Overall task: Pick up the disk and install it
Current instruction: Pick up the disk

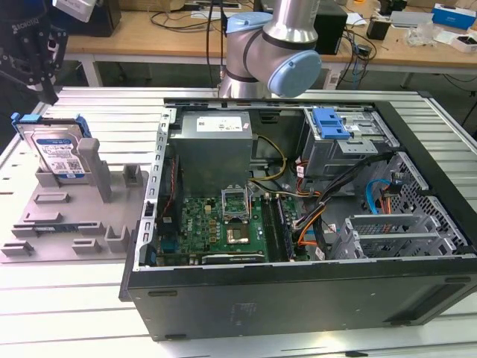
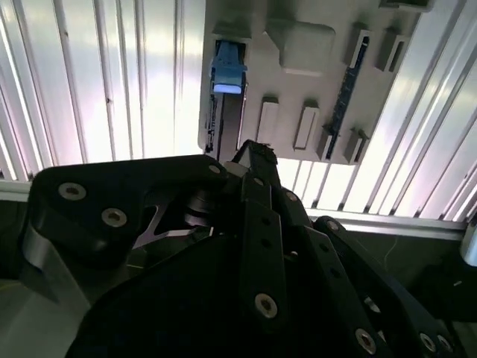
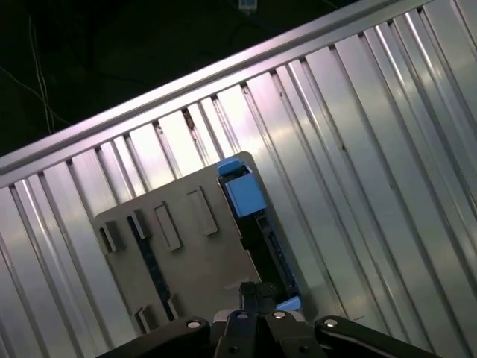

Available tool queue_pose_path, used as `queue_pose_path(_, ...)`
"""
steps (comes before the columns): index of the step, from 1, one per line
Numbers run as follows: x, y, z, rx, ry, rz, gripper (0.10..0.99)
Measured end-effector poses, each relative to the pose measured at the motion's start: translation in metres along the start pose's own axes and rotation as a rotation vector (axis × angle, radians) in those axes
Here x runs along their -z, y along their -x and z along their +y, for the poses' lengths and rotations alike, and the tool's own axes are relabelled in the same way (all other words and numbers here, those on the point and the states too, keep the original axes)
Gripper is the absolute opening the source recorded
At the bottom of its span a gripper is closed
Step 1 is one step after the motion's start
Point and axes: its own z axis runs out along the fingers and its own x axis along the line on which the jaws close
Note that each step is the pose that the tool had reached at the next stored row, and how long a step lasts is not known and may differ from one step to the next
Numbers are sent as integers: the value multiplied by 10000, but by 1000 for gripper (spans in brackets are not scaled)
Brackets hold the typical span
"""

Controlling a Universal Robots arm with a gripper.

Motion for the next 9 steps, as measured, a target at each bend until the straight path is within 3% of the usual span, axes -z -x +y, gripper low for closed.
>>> queue_pose_path(9,-25,11,4,1782,-184,21,114)
